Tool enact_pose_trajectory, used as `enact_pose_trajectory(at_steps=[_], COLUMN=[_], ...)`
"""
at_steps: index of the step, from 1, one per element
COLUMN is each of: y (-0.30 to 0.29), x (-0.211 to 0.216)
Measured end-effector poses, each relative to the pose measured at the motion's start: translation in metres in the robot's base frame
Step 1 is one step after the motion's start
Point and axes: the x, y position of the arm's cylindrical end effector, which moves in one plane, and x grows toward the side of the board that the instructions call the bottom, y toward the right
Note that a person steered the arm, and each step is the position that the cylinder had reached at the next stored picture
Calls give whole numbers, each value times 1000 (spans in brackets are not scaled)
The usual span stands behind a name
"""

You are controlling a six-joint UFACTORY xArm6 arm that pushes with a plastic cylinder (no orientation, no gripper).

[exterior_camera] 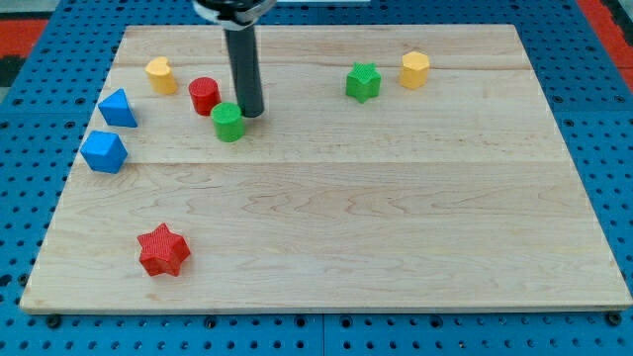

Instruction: Push the green star to the red circle

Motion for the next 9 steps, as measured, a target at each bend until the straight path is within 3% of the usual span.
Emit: enact_pose_trajectory(at_steps=[1, 2, 3, 4, 6, 7, 9], y=[-13, 24, 141, 221, 155, 168, 91], x=[22, 23, 10, -33, -60, -86, -59])
